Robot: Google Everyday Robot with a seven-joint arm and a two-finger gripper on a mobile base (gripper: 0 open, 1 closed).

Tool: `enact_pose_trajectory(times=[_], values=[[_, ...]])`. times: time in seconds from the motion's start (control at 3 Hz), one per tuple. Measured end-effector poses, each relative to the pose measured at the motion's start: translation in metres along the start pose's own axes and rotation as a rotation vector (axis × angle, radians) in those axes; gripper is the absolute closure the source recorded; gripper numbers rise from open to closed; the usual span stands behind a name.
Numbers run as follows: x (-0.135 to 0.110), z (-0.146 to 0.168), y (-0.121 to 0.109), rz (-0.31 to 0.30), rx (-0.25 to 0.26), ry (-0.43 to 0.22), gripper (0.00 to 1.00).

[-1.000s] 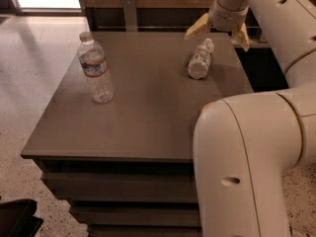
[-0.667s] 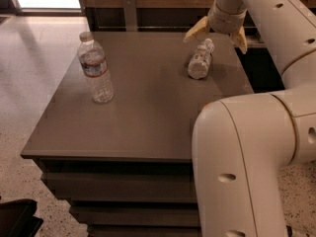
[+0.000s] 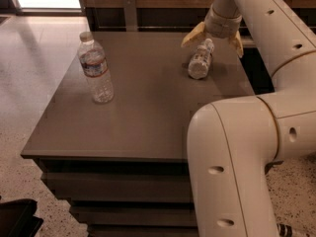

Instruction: Place blue plastic bottle upright

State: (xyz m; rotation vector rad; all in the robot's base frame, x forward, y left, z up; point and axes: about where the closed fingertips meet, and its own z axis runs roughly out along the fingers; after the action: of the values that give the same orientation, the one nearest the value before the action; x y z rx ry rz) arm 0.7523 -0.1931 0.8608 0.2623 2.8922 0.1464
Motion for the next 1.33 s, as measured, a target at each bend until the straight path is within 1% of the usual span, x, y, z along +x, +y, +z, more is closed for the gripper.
enact_pose_trajectory(times=[1.0, 1.33], values=[[0.003, 0.018, 0.006, -0.024, 0.017, 0.049, 0.0], [0.004, 0.024, 0.007, -0.025, 0.025, 0.062, 0.08]])
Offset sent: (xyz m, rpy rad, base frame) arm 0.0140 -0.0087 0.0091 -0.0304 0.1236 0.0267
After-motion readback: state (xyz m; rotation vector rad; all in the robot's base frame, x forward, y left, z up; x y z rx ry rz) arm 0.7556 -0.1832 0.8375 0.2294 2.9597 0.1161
